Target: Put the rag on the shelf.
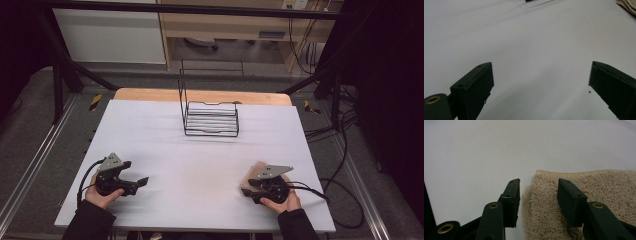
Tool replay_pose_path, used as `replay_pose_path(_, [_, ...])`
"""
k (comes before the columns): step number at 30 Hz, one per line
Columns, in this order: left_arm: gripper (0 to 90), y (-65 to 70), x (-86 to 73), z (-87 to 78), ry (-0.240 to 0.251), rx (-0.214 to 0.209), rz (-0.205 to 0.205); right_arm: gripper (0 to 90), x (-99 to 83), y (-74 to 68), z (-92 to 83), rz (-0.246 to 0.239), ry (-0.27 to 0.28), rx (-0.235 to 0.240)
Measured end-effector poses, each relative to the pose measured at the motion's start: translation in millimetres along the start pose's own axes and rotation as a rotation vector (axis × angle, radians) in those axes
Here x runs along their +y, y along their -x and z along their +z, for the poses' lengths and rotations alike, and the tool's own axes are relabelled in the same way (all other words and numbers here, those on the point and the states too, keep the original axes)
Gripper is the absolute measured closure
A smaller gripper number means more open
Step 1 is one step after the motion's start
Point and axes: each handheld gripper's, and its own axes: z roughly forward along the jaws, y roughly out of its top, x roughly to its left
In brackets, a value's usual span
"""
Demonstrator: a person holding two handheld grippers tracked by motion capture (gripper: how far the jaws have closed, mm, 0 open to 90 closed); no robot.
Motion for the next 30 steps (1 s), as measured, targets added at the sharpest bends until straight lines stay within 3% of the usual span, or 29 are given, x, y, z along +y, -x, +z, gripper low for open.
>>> replay_pose_path(6, [5.8,0.3,0.1,0.2,-0.001,-0.001,0.000,60.2,-2.3,-2.1,5.0,-0.042,-0.035,-0.012])
replay_pose_path(12, [6.1,0.6,0.1,0.5,-0.003,-0.002,-0.001,80.0,0.6,-4.7,5.9,-0.129,-0.074,-0.056])
replay_pose_path(19, [6.4,0.3,0.2,0.5,0.001,-0.004,-0.011,85.8,4.8,-2.1,1.8,-0.080,-0.035,-0.056])
replay_pose_path(22, [6.5,0.2,0.5,0.9,0.000,-0.002,-0.013,86.2,16.4,-3.3,-1.4,-0.058,0.059,-0.035])
replay_pose_path(25, [6.6,0.1,0.5,1.1,0.000,-0.001,-0.016,86.1,27.8,-10.7,5.2,-0.078,0.108,0.009])
replay_pose_path(30, [6.7,0.1,0.7,0.6,0.002,-0.001,-0.019,85.8,37.3,-29.0,24.2,-0.134,0.093,0.082])
